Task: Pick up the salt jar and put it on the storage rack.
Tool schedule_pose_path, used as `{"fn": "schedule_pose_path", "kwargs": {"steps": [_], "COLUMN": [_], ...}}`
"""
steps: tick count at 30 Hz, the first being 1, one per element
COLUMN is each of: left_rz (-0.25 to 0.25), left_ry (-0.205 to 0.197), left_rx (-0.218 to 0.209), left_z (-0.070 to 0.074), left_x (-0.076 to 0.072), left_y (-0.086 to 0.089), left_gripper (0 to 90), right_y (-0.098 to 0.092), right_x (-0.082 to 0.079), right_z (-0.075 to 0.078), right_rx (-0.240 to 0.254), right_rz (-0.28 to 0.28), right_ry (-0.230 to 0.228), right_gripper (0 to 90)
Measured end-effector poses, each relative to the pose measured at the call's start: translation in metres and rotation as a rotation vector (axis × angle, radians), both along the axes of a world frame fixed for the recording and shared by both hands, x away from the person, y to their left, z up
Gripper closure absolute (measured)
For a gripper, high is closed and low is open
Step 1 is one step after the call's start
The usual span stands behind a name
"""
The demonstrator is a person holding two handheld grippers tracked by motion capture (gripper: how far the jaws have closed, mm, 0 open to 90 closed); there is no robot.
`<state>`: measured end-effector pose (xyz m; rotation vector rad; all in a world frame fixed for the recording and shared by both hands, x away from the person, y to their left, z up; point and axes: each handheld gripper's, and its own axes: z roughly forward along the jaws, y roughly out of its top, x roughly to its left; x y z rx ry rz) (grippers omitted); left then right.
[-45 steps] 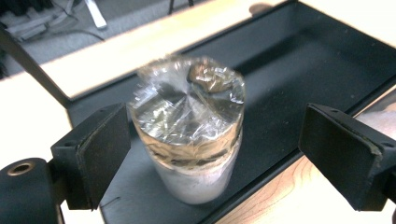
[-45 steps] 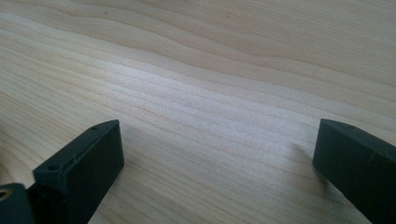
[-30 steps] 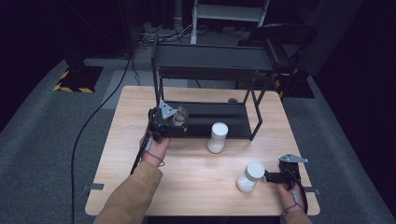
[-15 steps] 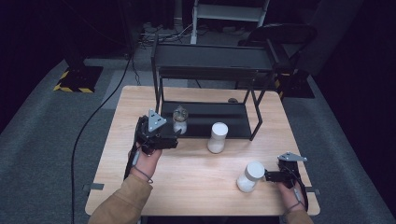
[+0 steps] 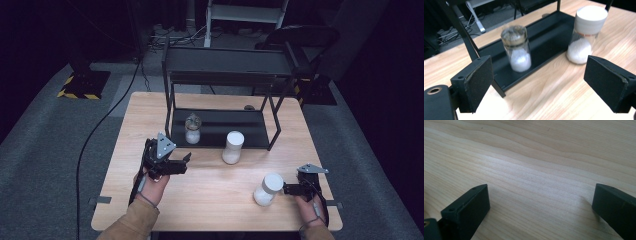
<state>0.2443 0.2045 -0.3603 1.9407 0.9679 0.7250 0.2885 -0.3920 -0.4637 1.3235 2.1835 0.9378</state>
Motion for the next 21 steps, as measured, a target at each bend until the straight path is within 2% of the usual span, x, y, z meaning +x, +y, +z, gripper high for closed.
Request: {"fn": "schedule_pose_path", "kwargs": {"steps": [7, 17, 21], "left_rz": [0.011, 0.029, 0.024], "left_ry": [0.038, 0.077, 0.098], "left_rx": [0.037, 0.062, 0.095], "left_z": [-0.017, -0.04, -0.046], "left_x": [-0.001, -0.006, -0.005], "left_y": [0.001, 0.003, -0.001], "left_gripper": [8.5, 8.6, 8.6], "right_y": [-0.001, -0.001, -0.001], "right_x": [-0.001, -0.001, -0.001], "right_z": [0.0, 0.0, 0.0], "right_rx": [-0.001, -0.001, -0.001], "right_rz": [0.005, 0.005, 0.005], "right_ry": [0.0, 0.0, 0.0], "right_gripper": [0.9, 0.8, 0.8]}}
